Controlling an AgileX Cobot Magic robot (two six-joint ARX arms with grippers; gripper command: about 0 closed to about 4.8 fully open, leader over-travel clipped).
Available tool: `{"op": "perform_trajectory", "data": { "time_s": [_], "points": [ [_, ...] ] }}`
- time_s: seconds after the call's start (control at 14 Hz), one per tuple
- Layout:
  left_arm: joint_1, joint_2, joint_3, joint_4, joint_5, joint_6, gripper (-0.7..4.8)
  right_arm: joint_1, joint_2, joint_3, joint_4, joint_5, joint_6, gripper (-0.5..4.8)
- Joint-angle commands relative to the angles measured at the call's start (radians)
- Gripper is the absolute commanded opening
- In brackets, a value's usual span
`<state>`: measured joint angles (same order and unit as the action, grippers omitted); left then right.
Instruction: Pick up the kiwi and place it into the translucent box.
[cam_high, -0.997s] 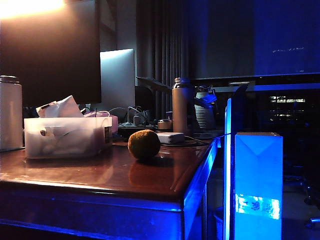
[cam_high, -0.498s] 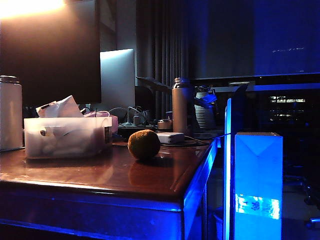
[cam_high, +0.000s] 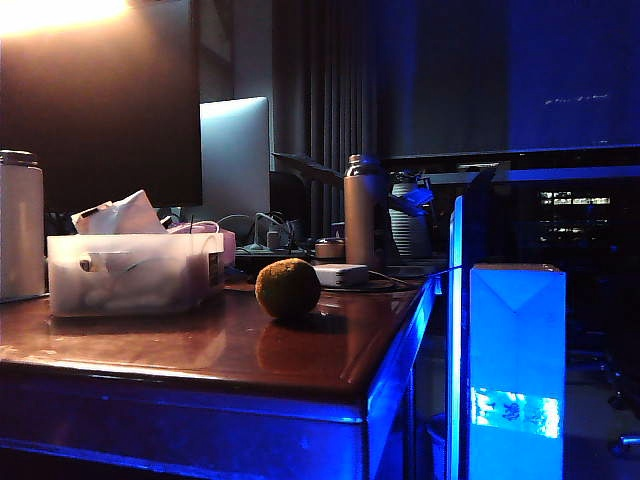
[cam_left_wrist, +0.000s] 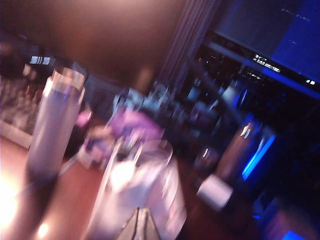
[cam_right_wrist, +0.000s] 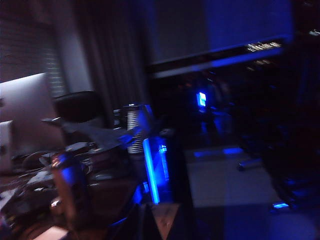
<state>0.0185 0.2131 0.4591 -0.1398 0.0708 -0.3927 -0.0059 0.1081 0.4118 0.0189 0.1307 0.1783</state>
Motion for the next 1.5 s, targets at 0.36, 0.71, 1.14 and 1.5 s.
{"op": "perform_trajectory", "data": {
  "time_s": [0.36, 0.71, 1.14, 1.5],
  "points": [
    [-0.003, 0.887, 1.022, -0.677, 0.257, 0.363, -0.03, 0.002, 0.71, 0.562, -0.116, -0.565, 0.11, -0.05],
    [-0.005, 1.048, 1.245, -0.777, 0.338, 0.357, -0.03, 0.185, 1.181, 0.863, -0.237, -0.721, 0.11, -0.05],
    [-0.004, 1.046, 1.246, -0.752, 0.357, 0.358, -0.03, 0.483, 1.644, 0.972, -0.287, -0.539, 0.174, -0.05],
    [-0.007, 1.046, 1.246, -0.749, 0.364, 0.356, -0.03, 0.559, 1.792, 0.972, -0.242, -0.44, 0.183, 4.79]
  ]
}}
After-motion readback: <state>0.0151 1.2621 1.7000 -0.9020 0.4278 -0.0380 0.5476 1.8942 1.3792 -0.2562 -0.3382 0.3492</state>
